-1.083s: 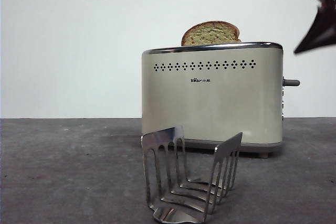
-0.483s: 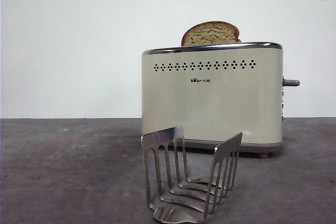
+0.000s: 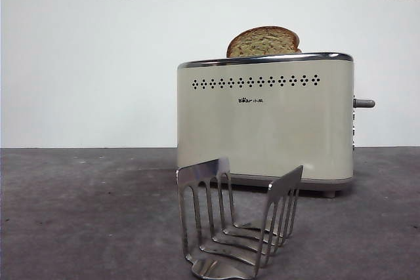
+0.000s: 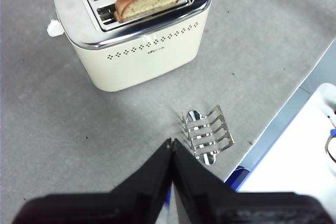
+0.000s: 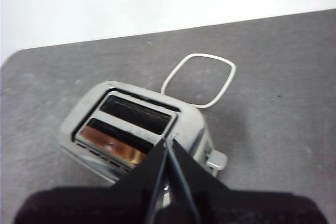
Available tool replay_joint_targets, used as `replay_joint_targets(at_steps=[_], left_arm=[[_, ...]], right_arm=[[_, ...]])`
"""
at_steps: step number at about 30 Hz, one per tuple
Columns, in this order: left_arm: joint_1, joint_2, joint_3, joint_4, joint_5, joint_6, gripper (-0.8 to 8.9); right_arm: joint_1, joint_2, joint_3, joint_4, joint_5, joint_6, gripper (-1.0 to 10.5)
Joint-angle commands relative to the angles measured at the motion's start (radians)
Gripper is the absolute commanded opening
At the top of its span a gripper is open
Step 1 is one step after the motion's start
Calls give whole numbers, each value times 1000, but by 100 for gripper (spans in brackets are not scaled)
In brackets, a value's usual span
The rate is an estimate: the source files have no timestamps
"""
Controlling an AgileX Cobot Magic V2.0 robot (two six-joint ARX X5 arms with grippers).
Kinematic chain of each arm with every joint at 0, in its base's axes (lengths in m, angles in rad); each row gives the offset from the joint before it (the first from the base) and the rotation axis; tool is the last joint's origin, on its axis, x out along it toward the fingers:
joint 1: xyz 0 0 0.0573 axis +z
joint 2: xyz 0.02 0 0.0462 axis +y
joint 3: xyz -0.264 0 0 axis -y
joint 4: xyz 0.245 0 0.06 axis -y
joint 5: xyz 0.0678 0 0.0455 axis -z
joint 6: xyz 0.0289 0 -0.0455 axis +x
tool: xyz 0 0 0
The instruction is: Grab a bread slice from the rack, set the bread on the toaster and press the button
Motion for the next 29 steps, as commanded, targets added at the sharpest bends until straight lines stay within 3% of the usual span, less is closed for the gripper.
replay_joint_targets(at_steps=[1,3,7,13,16,23,25,29], left_arm=[[8,0,-6,2,-2,8,-4],[22,-6,-6,3,-5,23,-4],[97,-24,-10,3,-10,139,-4],[289,-116,-134,68,-8,274,-4],[396,-225,-322,289,43,341,-4],[639,-546,-929,917,106,367,-4],[690,-636,-1091,1053,107,356,-4],[781,-864,-1448,1277,109,248,-4]], right_arm=[[0,7,4,-3,26,0,0],[0,16,4,-11,40,0,0],[0,33,4,-19,85,0,0],[0,54,4,-18,135,0,0],[0,66,4,-18,135,0,0],[0,93,4,-18,135,0,0],[0,99,4,-18,135,0,0],[0,108,4,-19,136,0,0]])
